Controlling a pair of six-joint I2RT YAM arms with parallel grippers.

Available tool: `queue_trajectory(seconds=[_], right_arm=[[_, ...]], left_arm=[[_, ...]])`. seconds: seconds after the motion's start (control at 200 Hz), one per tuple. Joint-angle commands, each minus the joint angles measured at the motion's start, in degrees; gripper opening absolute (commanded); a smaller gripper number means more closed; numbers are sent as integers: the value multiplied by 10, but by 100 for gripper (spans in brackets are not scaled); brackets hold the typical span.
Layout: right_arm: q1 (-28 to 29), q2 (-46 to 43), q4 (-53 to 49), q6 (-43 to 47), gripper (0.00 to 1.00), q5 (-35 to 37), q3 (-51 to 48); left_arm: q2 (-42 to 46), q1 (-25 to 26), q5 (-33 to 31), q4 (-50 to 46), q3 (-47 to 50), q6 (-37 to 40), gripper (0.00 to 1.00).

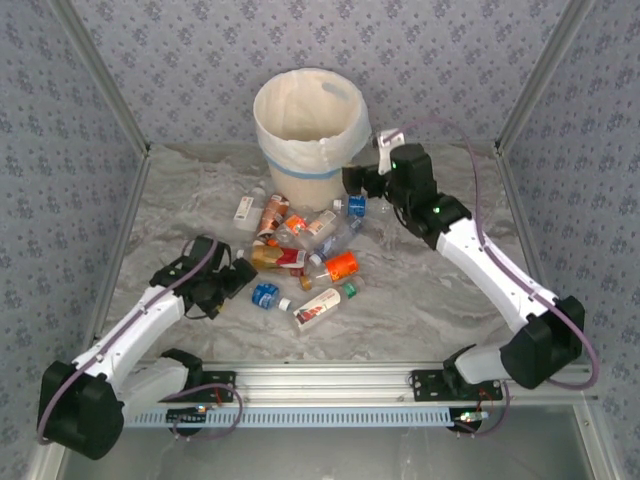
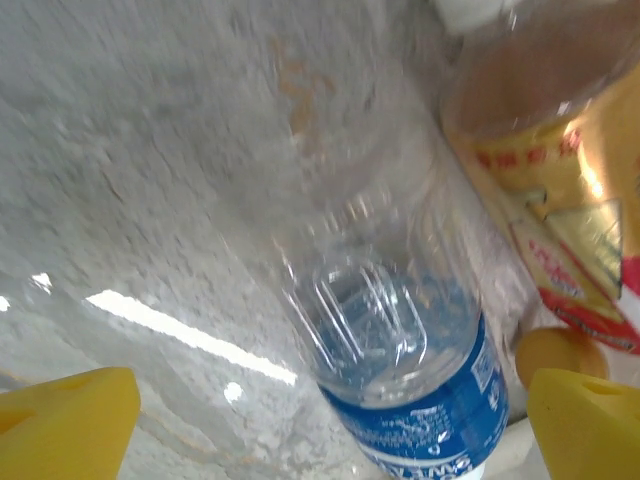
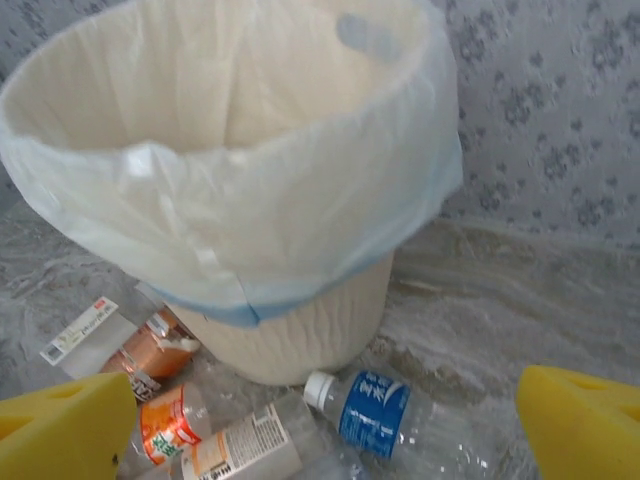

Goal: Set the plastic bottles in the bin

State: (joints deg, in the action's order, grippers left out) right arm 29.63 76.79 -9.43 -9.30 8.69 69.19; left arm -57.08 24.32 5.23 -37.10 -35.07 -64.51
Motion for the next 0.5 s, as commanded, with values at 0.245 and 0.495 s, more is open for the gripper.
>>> queue_trajectory(seconds=[0.245,0.495], right_arm=[[-5,-28,14,-20,100,37,-17],[-3,-39,-1,-27,100,34,-23]], left_arm=[[-84,67,-13,67,-2,-136,99],[-136,72,-39,64,-19,-132,95]])
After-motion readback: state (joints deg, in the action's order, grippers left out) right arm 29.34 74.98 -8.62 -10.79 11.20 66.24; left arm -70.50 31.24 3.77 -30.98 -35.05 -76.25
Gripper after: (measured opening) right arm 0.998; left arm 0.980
